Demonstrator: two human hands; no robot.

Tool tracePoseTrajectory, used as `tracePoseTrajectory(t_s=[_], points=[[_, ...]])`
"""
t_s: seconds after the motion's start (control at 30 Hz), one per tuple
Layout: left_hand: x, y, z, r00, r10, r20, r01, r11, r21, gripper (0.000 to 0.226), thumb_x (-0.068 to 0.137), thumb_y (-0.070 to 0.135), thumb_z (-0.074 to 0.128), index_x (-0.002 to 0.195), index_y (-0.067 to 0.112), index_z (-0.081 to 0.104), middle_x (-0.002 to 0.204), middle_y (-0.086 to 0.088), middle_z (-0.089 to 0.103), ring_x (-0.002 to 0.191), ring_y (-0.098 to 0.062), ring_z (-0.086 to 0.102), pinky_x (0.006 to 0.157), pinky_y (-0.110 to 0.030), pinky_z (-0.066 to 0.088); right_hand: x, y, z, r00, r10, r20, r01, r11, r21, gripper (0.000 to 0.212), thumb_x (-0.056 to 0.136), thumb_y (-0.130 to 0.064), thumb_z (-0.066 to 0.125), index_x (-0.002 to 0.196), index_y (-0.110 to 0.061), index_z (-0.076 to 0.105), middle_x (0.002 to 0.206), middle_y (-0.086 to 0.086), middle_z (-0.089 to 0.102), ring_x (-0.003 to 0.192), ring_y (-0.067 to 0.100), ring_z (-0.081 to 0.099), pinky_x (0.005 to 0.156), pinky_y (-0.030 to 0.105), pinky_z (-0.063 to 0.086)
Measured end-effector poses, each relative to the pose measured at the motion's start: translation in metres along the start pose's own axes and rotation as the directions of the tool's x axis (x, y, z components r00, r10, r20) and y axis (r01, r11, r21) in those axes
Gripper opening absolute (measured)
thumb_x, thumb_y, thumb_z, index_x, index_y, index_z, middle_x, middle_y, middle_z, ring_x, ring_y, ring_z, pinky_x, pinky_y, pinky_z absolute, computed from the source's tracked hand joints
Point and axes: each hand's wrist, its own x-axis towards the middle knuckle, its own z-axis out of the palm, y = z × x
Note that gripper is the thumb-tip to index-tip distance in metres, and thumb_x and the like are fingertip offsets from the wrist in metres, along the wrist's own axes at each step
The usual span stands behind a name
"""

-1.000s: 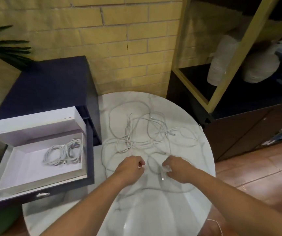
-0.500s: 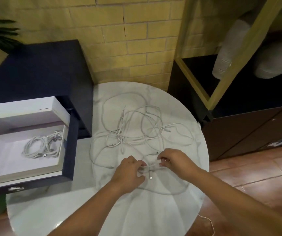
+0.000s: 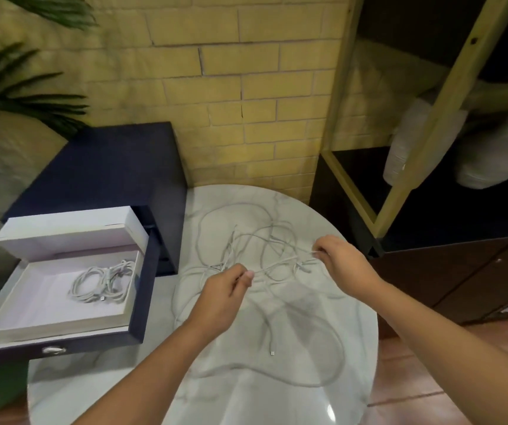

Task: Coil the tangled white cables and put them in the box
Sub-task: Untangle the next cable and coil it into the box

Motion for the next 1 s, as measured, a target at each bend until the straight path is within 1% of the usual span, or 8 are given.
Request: tracePoseTrajectory(t_s=[0.13, 0.3, 0.43, 0.53, 0.6, 0.7, 0.87, 1.0], points=[[-0.001, 0.016, -0.013, 1.000, -0.001, -0.009, 0.001, 0.999, -0.036, 0.030, 0.100, 0.030, 0.046, 0.078, 0.018, 0.061, 0.050, 0.019, 0.049, 0.051, 0.001, 0.045, 0.053, -0.013, 0.034, 0.023, -0.029, -0.024, 0.982, 0.123, -0.141, -0.097, 0.979, 0.181, 0.018, 0.096, -0.031, 0.052, 0.095, -0.015, 0.061, 0.089, -0.002, 0.057, 0.079, 0.014, 0.056, 0.072, 0.034, 0.047], [-0.003, 0.019, -0.025, 0.995, -0.101, 0.024, 0.102, 0.990, -0.094, 0.036, 0.100, 0.040, 0.041, 0.076, 0.023, 0.062, 0.063, 0.007, 0.049, 0.061, -0.003, 0.046, 0.064, -0.019, 0.041, 0.041, -0.072, -0.058, 0.959, 0.116, -0.258, 0.006, 0.904, 0.426, 0.015, 0.089, -0.029, 0.065, 0.088, -0.014, 0.064, 0.084, -0.007, 0.065, 0.072, 0.005, 0.064, 0.068, 0.024, 0.053], [-0.001, 0.019, -0.038, 0.986, -0.169, -0.009, 0.167, 0.980, -0.113, 0.037, 0.098, 0.042, 0.046, 0.074, 0.019, 0.061, 0.067, -0.003, 0.048, 0.060, -0.011, 0.044, 0.061, -0.026, 0.037, 0.050, -0.095, -0.077, 0.915, -0.162, -0.369, 0.249, 0.947, 0.201, 0.021, 0.080, -0.015, 0.074, 0.096, -0.006, 0.065, 0.117, 0.003, 0.059, 0.109, 0.008, 0.052, 0.089, 0.000, 0.033], [-0.004, 0.015, -0.048, 0.981, -0.188, -0.038, 0.183, 0.977, -0.114, 0.038, 0.098, 0.041, 0.047, 0.071, 0.017, 0.060, 0.062, -0.002, 0.042, 0.058, -0.011, 0.042, 0.059, -0.028, 0.035, 0.052, -0.106, -0.088, 0.861, -0.333, -0.385, 0.373, 0.927, 0.031, 0.019, 0.078, -0.014, 0.077, 0.092, -0.006, 0.066, 0.131, 0.010, 0.044, 0.123, 0.008, 0.035, 0.102, 0.005, 0.022], [-0.005, 0.013, -0.056, 0.981, -0.192, -0.039, 0.185, 0.973, -0.138, 0.040, 0.099, 0.039, 0.046, 0.070, 0.015, 0.059, 0.057, 0.003, 0.038, 0.051, -0.007, 0.037, 0.056, -0.026, 0.033, 0.054, -0.114, -0.091, 0.840, -0.396, -0.371, 0.417, 0.909, -0.026, 0.017, 0.079, -0.013, 0.076, 0.092, -0.007, 0.067, 0.130, 0.012, 0.044, 0.123, 0.011, 0.035, 0.105, 0.018, 0.028], [-0.006, 0.009, -0.065, 0.979, -0.204, -0.020, 0.197, 0.963, -0.184, 0.039, 0.100, 0.036, 0.042, 0.073, 0.014, 0.059, 0.057, 0.007, 0.038, 0.047, -0.002, 0.036, 0.053, -0.022, 0.031, 0.057, -0.126, -0.091, 0.858, -0.358, -0.368, 0.390, 0.920, 0.017, 0.017, 0.083, -0.011, 0.071, 0.098, -0.009, 0.065, 0.109, 0.004, 0.057, 0.103, 0.010, 0.052, 0.090, 0.027, 0.044], [-0.007, 0.012, -0.080, 0.982, -0.170, 0.078, 0.184, 0.950, -0.250, 0.037, 0.102, 0.034, 0.039, 0.080, 0.012, 0.059, 0.056, 0.007, 0.035, 0.047, -0.004, 0.031, 0.046, -0.018, 0.027, 0.053, -0.144, -0.089, 0.908, -0.155, -0.389, 0.274, 0.923, 0.271, 0.010, 0.085, -0.009, 0.069, 0.085, -0.004, 0.060, 0.066, -0.019, 0.059, 0.067, -0.009, 0.053, 0.061, 0.007, 0.037], [-0.009, 0.024, -0.092, 0.969, -0.141, 0.203, 0.208, 0.910, -0.359, 0.041, 0.103, 0.035, 0.035, 0.084, 0.009, 0.060, 0.053, 0.010, 0.030, 0.045, -0.006, 0.025, 0.043, -0.014, 0.023, 0.057, -0.153, -0.074, 0.905, -0.040, -0.424, 0.200, 0.919, 0.341, 0.020, 0.087, -0.022, 0.069, 0.075, -0.009, 0.058, 0.066, -0.009, 0.060, 0.062, 0.002, 0.046, 0.056, 0.016, 0.037]])
